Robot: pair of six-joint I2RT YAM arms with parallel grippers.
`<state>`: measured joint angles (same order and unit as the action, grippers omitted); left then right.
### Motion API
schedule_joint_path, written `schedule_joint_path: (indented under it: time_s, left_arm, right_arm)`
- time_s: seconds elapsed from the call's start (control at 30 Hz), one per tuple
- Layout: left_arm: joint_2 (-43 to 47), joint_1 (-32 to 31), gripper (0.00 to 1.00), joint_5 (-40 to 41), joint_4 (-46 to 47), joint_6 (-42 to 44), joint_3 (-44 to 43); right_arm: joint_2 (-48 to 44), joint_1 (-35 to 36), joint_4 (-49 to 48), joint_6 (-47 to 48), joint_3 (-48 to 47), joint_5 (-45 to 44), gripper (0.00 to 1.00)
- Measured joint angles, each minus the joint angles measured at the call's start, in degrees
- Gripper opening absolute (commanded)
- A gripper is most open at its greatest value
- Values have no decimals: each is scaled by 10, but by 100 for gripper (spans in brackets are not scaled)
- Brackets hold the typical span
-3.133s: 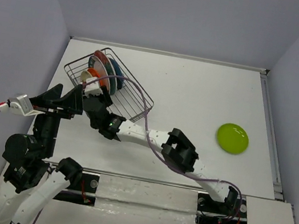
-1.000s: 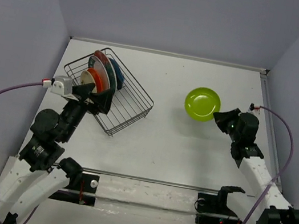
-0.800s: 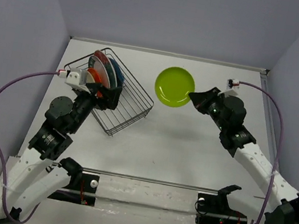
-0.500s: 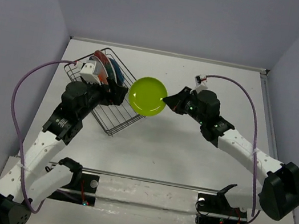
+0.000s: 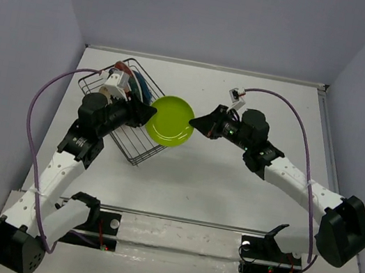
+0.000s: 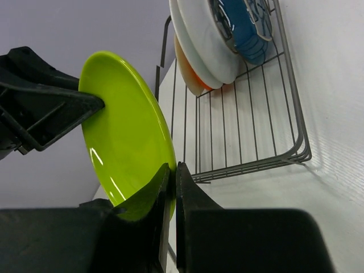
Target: Load the plates into the dish rack
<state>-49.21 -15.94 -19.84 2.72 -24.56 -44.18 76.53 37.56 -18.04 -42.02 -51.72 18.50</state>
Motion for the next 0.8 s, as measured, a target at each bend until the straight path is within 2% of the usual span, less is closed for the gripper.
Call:
schedule_joint_path:
  time_s: [0.07, 0.1, 0.23, 0.4, 0.47, 0.5, 0.53, 0.57, 0.63, 0.67, 0.7, 0.8]
  left_arm:
    - [-2, 3, 10, -24, 13, -6, 2]
    - [-2, 3, 5, -34, 18, -5, 3]
    - [-2, 13, 5, -68, 32, -4, 8]
    - [-2, 11, 5, -148, 80, -28, 26]
    - [-2, 11, 5, -170, 98, -38, 33]
    - [-2, 12, 5, -181, 107, -43, 35]
    - [-2, 15, 10, -188, 112, -45, 37]
    - [-1, 20, 20, -197, 117, -43, 40]
    - [3, 25, 48, -204, 122, -42, 41]
    - [6, 26, 70, -198, 122, -46, 41]
    - [13, 28, 82, -187, 115, -47, 41]
    - [32, 33, 91, -139, 77, -30, 30]
  right_arm:
    - [4, 0, -2, 0, -4, 16, 7]
    - [8, 0, -4, 1, -7, 19, 14]
    - [22, -4, -9, 11, -19, 49, 33]
    - [51, 0, -25, 45, -52, 134, 39]
    - [66, 0, -43, 55, -63, 183, 20]
    - [70, 0, -50, 60, -64, 198, 8]
    - [72, 0, -56, 59, -64, 209, 8]
    - [75, -1, -63, 52, -64, 222, 7]
    - [75, -3, -66, 46, -64, 227, 7]
    - [75, -4, -69, 49, -64, 232, 7]
    - [74, -3, -67, 56, -64, 234, 7]
    - [75, 2, -40, 72, -75, 221, 7]
